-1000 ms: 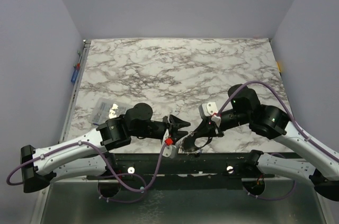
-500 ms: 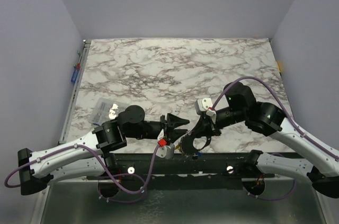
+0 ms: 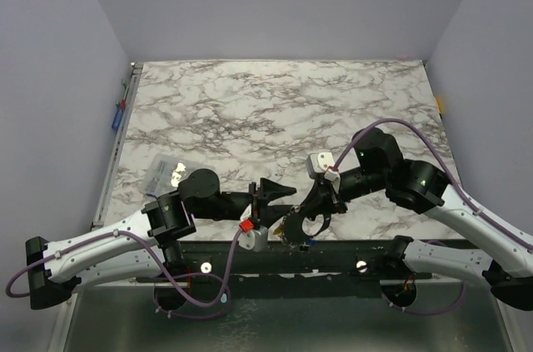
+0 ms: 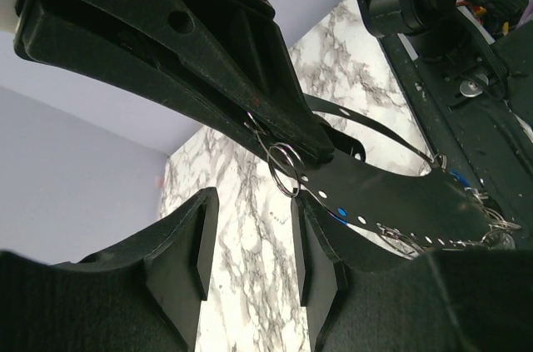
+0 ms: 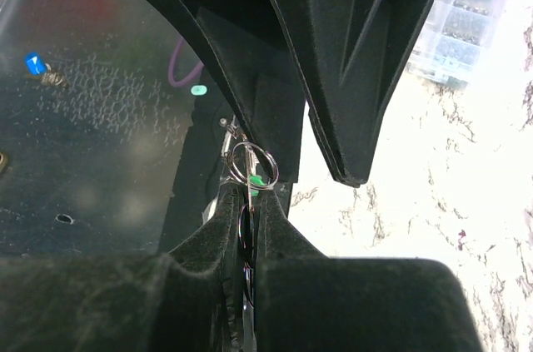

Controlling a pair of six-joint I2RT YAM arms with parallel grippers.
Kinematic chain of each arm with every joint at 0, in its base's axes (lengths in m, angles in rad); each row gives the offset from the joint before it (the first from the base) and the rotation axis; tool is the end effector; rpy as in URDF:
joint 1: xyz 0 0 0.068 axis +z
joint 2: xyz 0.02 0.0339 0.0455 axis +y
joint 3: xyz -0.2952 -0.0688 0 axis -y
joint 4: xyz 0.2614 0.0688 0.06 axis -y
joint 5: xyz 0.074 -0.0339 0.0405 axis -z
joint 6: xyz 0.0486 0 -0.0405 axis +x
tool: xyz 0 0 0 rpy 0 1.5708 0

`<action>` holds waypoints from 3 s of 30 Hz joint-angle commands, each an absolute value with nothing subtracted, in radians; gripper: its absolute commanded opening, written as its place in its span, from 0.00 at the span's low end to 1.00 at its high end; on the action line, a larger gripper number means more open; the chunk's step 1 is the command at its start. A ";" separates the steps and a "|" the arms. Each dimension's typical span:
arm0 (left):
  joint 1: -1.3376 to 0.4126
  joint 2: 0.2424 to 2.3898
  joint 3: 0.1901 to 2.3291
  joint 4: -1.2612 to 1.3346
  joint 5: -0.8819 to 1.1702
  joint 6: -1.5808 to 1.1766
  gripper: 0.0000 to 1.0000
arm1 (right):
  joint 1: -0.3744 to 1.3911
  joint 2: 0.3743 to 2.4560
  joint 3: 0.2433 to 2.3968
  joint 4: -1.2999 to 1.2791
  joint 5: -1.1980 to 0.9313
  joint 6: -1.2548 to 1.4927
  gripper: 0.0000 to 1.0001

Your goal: Put the keys on the keyring

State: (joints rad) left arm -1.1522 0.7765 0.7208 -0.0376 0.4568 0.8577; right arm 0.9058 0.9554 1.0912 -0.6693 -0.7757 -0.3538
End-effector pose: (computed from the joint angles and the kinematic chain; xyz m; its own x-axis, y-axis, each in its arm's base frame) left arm 0.0580 -0.1831 0.3548 0.7304 0.0281 -0.6824 0.6818 -0.0882 0.7262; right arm 0.0930 0.1737 0.3941 0.0292 -0.3637 -0.9311 -0.9847 -0.1705 0.0357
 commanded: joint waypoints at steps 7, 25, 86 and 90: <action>-1.157 0.702 0.630 0.184 0.508 0.705 0.47 | 0.905 0.974 1.120 -0.597 -0.818 -0.322 0.01; -1.157 0.717 0.643 0.107 0.481 0.746 0.45 | 0.905 1.027 1.199 -0.635 -0.802 -0.255 0.01; -1.155 0.883 1.002 -0.262 0.323 0.351 0.60 | 0.836 1.086 1.251 -0.698 -0.781 -0.235 0.01; -1.157 0.894 1.002 -0.248 0.323 0.341 0.55 | 0.836 1.086 1.246 -0.698 -0.771 -0.236 0.01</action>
State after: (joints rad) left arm -1.1526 0.8871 1.0111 -0.2958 0.3031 0.3752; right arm 0.8402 1.1065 1.2514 -0.7364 -0.7921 -0.2356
